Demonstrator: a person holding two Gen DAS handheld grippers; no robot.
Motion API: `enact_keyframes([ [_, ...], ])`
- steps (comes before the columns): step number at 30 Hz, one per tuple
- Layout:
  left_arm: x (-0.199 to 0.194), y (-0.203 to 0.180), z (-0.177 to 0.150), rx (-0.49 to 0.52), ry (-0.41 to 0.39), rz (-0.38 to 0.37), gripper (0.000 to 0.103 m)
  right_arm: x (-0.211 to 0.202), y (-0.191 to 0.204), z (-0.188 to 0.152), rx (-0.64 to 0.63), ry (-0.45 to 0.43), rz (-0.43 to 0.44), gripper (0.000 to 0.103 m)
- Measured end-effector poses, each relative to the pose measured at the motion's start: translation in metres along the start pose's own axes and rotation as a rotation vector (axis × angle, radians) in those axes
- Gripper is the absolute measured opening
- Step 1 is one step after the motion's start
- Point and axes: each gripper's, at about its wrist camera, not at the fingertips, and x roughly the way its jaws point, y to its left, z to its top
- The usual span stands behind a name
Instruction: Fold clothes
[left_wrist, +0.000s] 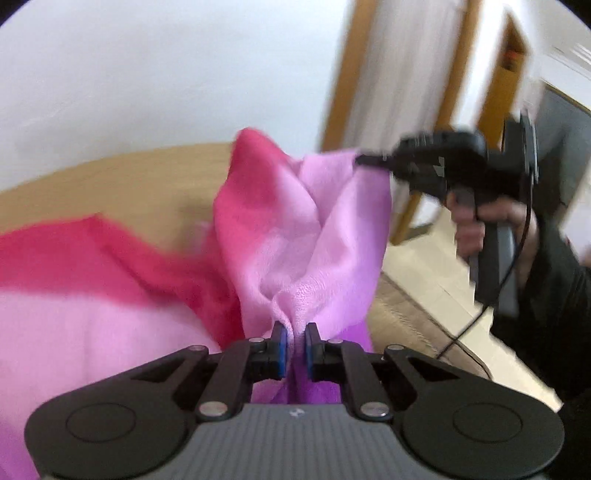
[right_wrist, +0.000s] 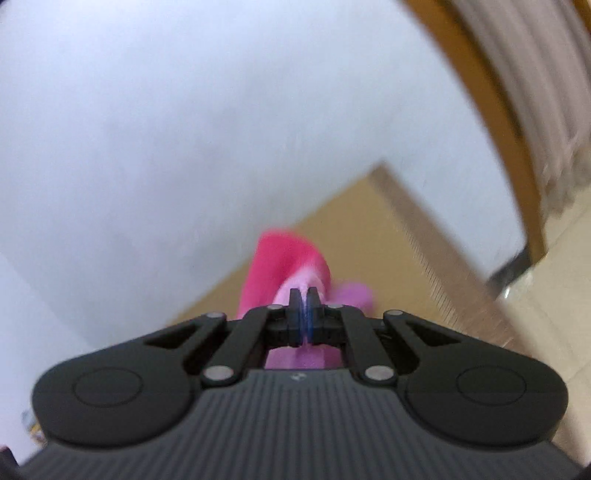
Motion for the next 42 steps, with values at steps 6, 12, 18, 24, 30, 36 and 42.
enact_keyframes([
  [6, -0.019, 0.005, -0.016, 0.019, -0.030, -0.067, 0.011, -0.055, 0.056, 0.018, -0.120, -0.156, -0.038, 0.005],
  [12, -0.063, 0.044, -0.048, -0.120, -0.059, 0.024, 0.013, -0.035, 0.175, -0.023, -0.363, -0.088, 0.197, 0.005],
  [18, -0.128, 0.107, -0.116, -0.354, -0.046, 0.219, 0.016, 0.045, 0.302, -0.151, -0.590, 0.227, 0.510, 0.009],
  [24, -0.166, 0.153, -0.162, -0.466, -0.015, 0.322, 0.019, 0.071, 0.344, -0.270, -0.772, 0.443, 0.407, 0.026],
  [30, -0.165, 0.165, -0.159, -0.402, -0.012, 0.307, 0.031, 0.066, 0.294, -0.276, -0.701, 0.508, 0.189, 0.041],
  [36, -0.111, 0.162, -0.116, -0.274, 0.010, 0.262, 0.033, 0.037, 0.206, -0.251, -0.521, 0.455, -0.153, 0.041],
  [42, -0.085, 0.122, -0.090, -0.118, 0.032, 0.208, 0.040, -0.005, 0.130, -0.210, -0.324, 0.341, -0.456, 0.041],
])
